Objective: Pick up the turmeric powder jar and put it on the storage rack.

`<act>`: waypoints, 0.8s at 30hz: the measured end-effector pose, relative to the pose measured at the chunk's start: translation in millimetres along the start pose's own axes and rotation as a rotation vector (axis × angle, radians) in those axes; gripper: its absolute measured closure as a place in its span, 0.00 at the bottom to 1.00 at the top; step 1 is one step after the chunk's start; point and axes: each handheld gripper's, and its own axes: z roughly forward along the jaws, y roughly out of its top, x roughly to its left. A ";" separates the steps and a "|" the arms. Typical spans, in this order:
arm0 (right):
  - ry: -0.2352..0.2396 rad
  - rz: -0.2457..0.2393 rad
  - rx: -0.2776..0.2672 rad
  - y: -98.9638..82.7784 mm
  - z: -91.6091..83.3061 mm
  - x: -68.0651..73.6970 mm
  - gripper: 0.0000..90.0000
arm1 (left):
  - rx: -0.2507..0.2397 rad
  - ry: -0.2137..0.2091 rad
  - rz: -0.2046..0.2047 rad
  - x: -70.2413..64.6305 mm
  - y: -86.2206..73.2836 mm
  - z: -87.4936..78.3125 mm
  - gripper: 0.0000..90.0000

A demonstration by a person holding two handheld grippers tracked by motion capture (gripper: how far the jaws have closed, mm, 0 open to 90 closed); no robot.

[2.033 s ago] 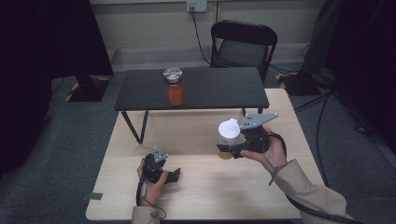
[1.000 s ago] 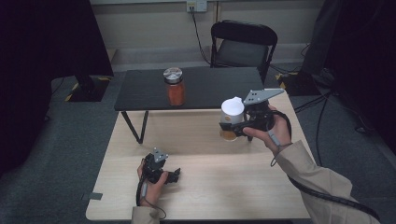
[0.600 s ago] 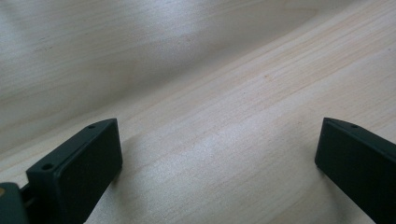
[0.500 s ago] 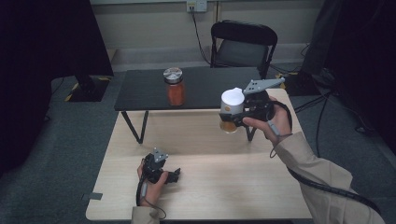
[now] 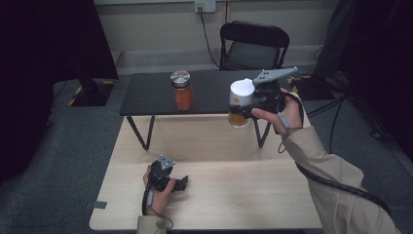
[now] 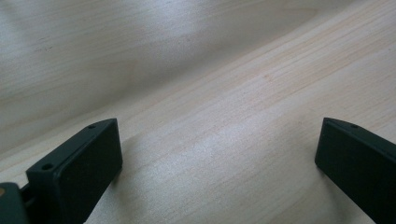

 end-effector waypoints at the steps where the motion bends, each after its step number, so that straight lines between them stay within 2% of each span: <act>1: -0.005 0.000 -0.002 2.0 0.6 -0.6 0.34 | 0.000 0.000 0.000 0.0 0.0 0.0 0.00; 10: -0.053 0.011 0.000 12.8 8.1 -4.7 0.34 | 0.001 0.000 0.000 0.0 0.1 -0.1 0.00; 24: -0.112 0.052 -0.012 14.9 21.6 -18.5 0.34 | 0.001 0.000 0.000 0.0 0.2 -0.1 0.00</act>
